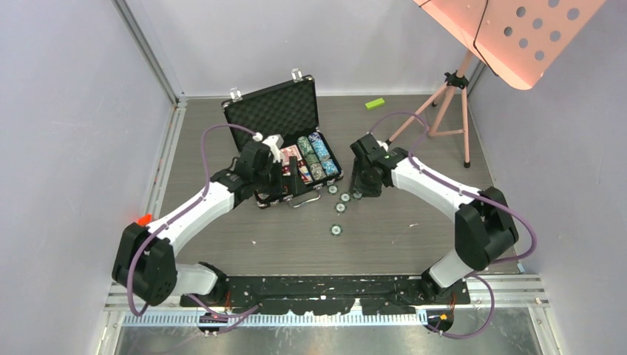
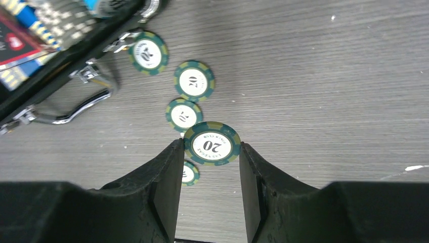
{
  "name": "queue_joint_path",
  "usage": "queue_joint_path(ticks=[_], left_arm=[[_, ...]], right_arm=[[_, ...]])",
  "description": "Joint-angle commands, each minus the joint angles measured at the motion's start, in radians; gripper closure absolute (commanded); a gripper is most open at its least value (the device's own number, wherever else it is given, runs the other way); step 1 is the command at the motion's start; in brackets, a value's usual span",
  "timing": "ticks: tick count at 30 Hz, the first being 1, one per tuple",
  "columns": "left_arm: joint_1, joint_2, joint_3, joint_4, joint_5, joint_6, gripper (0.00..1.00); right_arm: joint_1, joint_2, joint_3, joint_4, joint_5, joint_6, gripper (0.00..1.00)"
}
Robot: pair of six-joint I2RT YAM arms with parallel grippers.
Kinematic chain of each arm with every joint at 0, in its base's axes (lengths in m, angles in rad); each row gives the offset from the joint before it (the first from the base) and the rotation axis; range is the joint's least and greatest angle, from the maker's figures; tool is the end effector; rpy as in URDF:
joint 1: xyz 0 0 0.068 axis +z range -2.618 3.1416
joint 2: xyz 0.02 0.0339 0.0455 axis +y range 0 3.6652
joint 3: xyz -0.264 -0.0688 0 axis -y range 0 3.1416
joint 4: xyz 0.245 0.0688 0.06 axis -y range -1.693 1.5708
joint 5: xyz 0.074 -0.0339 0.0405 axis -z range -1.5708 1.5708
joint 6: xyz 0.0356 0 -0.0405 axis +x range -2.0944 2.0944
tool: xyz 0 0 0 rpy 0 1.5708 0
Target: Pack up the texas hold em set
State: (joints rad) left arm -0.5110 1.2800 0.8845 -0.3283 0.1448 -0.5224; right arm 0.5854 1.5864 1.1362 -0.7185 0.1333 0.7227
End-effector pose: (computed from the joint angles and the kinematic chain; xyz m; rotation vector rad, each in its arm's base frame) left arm 0.2377 -0.1391 0.2551 0.0644 2.3858 -0.6816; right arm 0.2640 0.1693 0.2243 0.2248 2.7272 0.1943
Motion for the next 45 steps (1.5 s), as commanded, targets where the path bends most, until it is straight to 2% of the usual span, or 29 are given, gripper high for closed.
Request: queue_joint_path(ticks=[1, 6, 8, 13, 21, 31, 34, 39, 45], left_arm=[[0.002, 0.072, 0.077, 0.084, 0.212, -0.066, 0.01], [0.005, 0.170, 0.143, 0.130, 0.387, -0.127, 0.01], [0.008, 0.199, 0.161, 0.161, 0.437, -0.160, 0.04], [0.012, 0.264, 0.187, 0.217, 0.531, -0.263, 0.10], [0.012, 0.361, 0.226, 0.215, 0.637, -0.332, 0.20], [0.012, 0.417, 0.248, 0.209, 0.680, -0.376, 0.26], [0.012, 0.426, 0.251, 0.209, 0.699, -0.379, 0.31], [0.008, 0.439, 0.249, 0.214, 0.731, -0.380, 0.44], [0.009, 0.458, 0.239, 0.236, 0.733, -0.385, 0.47]], right_arm=[[0.003, -0.074, -0.029, 0.082, -0.057, -0.052, 0.69], [0.003, -0.127, -0.065, 0.187, -0.207, -0.077, 0.71], [0.004, -0.155, -0.088, 0.236, -0.254, -0.081, 0.71], [0.005, -0.211, -0.137, 0.344, -0.372, -0.100, 0.72], [0.008, -0.251, -0.163, 0.414, -0.448, -0.142, 0.73], [0.027, -0.268, -0.163, 0.424, -0.447, -0.184, 0.74], [0.030, -0.266, -0.157, 0.421, -0.432, -0.190, 0.75], [0.034, -0.254, -0.147, 0.423, -0.412, -0.200, 0.76], [0.037, -0.233, -0.139, 0.422, -0.386, -0.205, 0.77]])
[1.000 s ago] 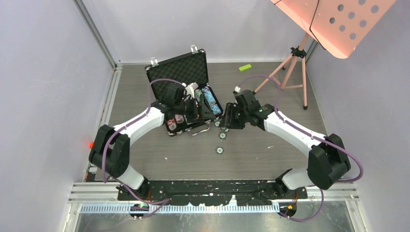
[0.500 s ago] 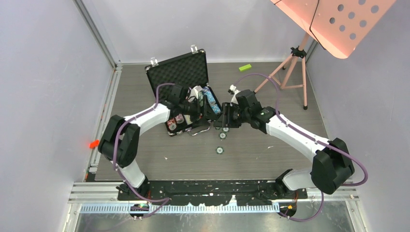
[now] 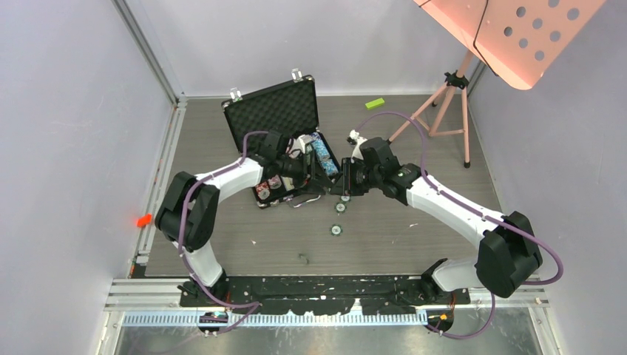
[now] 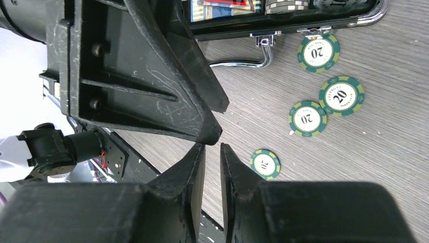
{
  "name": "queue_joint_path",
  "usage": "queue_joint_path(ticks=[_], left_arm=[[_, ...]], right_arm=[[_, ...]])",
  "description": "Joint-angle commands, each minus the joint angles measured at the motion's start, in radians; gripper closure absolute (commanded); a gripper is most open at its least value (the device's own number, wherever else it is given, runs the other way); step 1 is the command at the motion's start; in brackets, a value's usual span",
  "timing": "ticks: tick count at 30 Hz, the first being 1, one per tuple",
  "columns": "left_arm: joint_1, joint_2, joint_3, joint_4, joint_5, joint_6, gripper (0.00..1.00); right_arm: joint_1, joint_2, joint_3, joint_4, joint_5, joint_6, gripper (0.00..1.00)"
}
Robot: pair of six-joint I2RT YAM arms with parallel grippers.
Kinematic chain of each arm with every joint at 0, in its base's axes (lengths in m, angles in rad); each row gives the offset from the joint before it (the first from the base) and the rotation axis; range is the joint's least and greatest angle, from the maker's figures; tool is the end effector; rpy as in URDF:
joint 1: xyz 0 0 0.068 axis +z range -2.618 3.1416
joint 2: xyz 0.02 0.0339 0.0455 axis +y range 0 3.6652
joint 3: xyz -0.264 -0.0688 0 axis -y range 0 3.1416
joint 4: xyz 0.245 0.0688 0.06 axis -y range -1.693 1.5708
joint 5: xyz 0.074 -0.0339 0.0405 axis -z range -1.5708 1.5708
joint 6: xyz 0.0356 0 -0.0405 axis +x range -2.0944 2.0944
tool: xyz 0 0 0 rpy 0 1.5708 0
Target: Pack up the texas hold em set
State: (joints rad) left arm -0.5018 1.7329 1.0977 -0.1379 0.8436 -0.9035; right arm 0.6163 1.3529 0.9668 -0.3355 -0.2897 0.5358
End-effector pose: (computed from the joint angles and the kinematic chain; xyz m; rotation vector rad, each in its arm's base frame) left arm 0.3075 -0.1990 0.2088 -0.0369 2.6433 -1.5969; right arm 0.2338 0.1780 0.2632 -0.2579 2.4212 0.8956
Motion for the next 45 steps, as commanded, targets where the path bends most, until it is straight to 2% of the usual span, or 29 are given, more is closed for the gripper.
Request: queue_joint_path(ticks=[1, 5, 8, 11, 14, 15, 16, 18, 19, 21, 26, 30, 35, 39, 45], left_arm=[[0.002, 0.001, 0.025, 0.037, 0.007, 0.017, 0.48], [-0.002, -0.035, 0.062, -0.150, -0.158, 0.195, 0.51], [-0.025, -0.098, 0.054, -0.276, -0.322, 0.307, 0.48], [-0.066, -0.183, 0.004, -0.340, -0.453, 0.372, 0.35], [-0.126, -0.303, -0.093, -0.353, -0.573, 0.388, 0.16], [-0.156, -0.347, -0.142, -0.342, -0.628, 0.389, 0.05], [-0.184, -0.409, -0.177, -0.333, -0.666, 0.388, 0.01], [-0.238, -0.488, -0.237, -0.324, -0.732, 0.374, 0.00], [-0.251, -0.520, -0.261, -0.324, -0.753, 0.363, 0.00], [-0.263, -0.569, -0.299, -0.317, -0.778, 0.346, 0.00], [-0.336, -0.638, -0.387, -0.196, -0.813, 0.363, 0.01], [-0.439, -0.548, -0.344, -0.172, -0.982, 0.344, 0.00], [-0.527, -0.371, -0.224, -0.182, -1.057, 0.308, 0.00], [-0.576, -0.236, -0.130, -0.200, -1.097, 0.304, 0.00], [-0.603, -0.083, -0.023, -0.221, -1.079, 0.302, 0.00]], right_arm=[[0.006, 0.003, 0.030, 0.029, 0.042, -0.019, 0.77], [0.007, 0.011, 0.040, -0.050, 0.101, -0.016, 0.73], [0.007, 0.027, 0.052, -0.130, 0.197, -0.020, 0.61], [0.007, 0.036, 0.045, -0.178, 0.238, -0.009, 0.50], [0.007, 0.041, 0.031, -0.196, 0.245, 0.007, 0.39], [0.007, 0.043, 0.024, -0.203, 0.237, 0.011, 0.38], [0.011, 0.048, 0.020, -0.209, 0.233, 0.017, 0.35], [0.035, 0.058, 0.016, -0.231, 0.247, 0.025, 0.28], [0.050, 0.063, 0.021, -0.243, 0.296, 0.030, 0.22], [0.122, 0.106, 0.047, -0.295, 0.402, 0.062, 0.17], [0.155, 0.168, 0.098, -0.384, 0.548, 0.165, 0.19], [0.150, 0.143, 0.121, -0.439, 0.697, 0.240, 0.20], [0.115, 0.060, 0.125, -0.523, 0.856, 0.330, 0.17], [0.054, -0.048, 0.069, -0.532, 0.888, 0.372, 0.15], [-0.014, -0.211, -0.006, -0.533, 0.899, 0.365, 0.15]])
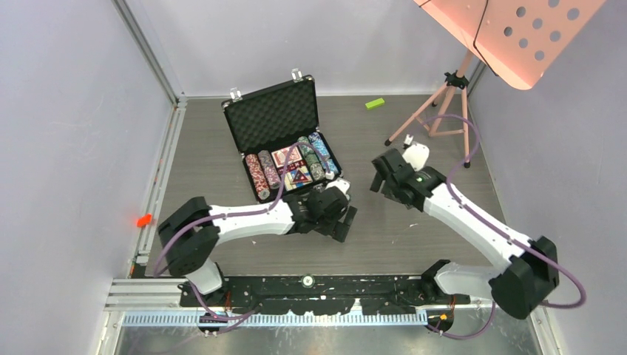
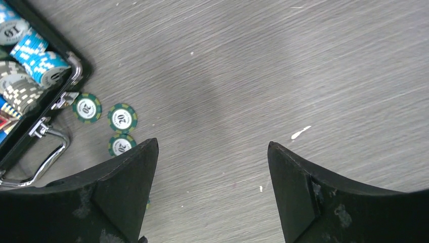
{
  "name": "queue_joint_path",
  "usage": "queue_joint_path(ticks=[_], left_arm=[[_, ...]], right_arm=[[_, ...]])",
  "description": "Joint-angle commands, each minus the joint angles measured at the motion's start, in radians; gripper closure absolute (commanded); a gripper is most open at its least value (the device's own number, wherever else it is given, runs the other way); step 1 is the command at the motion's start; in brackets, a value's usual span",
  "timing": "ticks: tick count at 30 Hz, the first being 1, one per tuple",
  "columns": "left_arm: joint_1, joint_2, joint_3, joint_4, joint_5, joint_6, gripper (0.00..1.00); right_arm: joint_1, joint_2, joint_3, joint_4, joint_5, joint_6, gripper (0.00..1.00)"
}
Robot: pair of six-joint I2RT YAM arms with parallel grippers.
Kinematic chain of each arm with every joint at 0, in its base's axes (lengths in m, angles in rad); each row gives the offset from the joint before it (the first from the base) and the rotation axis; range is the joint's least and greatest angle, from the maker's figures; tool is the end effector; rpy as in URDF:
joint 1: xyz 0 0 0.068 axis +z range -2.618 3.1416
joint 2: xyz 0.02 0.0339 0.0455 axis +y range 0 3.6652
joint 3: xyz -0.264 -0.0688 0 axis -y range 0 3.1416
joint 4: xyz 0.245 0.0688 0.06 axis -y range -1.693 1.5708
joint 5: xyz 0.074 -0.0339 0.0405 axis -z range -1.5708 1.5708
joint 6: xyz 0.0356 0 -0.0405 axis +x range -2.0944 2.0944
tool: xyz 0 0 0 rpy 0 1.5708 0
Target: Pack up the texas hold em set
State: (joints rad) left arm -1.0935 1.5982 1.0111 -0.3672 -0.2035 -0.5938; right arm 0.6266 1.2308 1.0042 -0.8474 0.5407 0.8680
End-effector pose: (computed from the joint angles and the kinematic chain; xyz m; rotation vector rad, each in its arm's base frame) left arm 0.1568 -0.2875 0.2028 0.5504 2.4921 -0.4336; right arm 0.2003 0.1224 0.2739 0.4602 2.3818 -0.0748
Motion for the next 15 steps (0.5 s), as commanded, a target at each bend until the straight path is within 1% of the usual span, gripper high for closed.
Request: queue_joint_path(ticks=[1, 6, 13, 15], left_arm=[[-0.011, 0.067, 0.076, 0.009, -0.022, -0.006, 0.01], [-0.011, 0.146, 0.139, 0.015, 0.049, 0.001, 0.08], [-0.011, 0.230, 0.210, -0.050, 0.070, -0.008, 0.20], [-0.012, 0.239, 0.214, -0.059, 0.072, -0.009, 0.22]], right_arm=[[-0.032, -0.120, -0.049, -0.021, 0.069, 0.027, 0.15], [-0.051, -0.181, -0.088, -0.016, 0.074, 0.020, 0.15], [-0.068, -0.164, -0.104, -0.010, 0.058, 0.018, 0.15], [-0.071, -0.164, -0.105, -0.003, 0.056, 0.013, 0.15]])
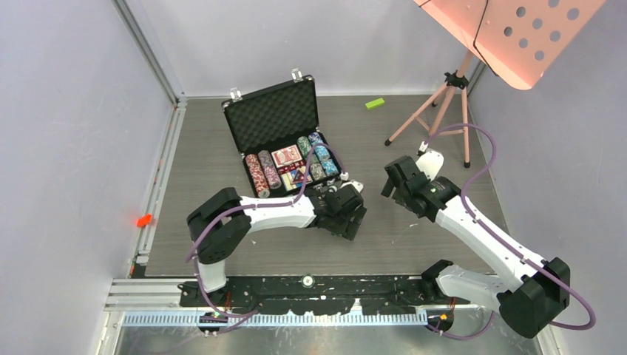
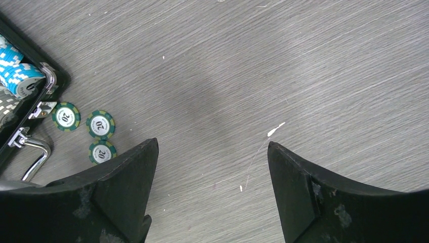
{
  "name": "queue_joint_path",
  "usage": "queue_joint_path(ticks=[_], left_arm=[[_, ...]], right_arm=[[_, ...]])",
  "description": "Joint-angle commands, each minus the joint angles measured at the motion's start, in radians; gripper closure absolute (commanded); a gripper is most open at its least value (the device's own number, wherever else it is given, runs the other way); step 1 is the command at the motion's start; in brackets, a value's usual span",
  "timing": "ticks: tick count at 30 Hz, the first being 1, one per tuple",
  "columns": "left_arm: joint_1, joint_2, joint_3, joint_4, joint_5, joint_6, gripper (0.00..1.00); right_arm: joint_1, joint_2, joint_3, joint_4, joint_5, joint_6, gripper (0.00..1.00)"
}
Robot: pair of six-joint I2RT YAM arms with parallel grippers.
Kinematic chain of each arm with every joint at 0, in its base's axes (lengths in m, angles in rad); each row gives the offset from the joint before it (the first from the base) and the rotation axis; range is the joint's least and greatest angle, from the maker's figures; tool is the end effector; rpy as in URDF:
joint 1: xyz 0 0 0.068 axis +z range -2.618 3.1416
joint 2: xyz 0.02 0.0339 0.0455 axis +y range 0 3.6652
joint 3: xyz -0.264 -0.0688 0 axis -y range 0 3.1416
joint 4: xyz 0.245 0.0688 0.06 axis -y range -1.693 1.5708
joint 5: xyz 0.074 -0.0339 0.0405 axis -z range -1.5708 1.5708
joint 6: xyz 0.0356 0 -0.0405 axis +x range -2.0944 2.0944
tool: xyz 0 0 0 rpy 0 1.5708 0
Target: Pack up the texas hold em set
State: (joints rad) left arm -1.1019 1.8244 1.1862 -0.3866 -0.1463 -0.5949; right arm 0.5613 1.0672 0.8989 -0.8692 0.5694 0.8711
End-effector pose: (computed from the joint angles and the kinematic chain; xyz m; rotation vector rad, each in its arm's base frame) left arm 0.1743 -0.3326 0.1779 0.6100 2.5706 -0.4269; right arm 0.1770 0.0886 0.2733 0.5544 2.3191 -0.0984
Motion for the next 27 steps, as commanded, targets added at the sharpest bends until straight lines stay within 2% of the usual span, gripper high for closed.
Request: queue_joint_path(ticks=[1, 9, 19, 27], left_arm=[[-0.004, 0.016, 0.042, -0.048, 0.012, -0.009, 0.22], [-0.010, 0.064, 0.066, -0.102, -0.005, -0.010, 0.26], [-0.010, 0.096, 0.080, -0.172, -0.078, -0.010, 0.40], [-0.042, 0.134, 0.088, -0.183, -0.137, -0.014, 0.40]], right_arm=[[-0.008, -0.002, 0.000, 0.021, 0.026, 0.008, 0.15], [-0.018, 0.005, 0.001, 0.048, 0.006, -0.001, 0.16], [-0.025, -0.024, -0.028, 0.048, 0.002, 0.024, 0.20], [-0.031, -0.087, -0.049, 0.037, 0.006, 0.042, 0.22]])
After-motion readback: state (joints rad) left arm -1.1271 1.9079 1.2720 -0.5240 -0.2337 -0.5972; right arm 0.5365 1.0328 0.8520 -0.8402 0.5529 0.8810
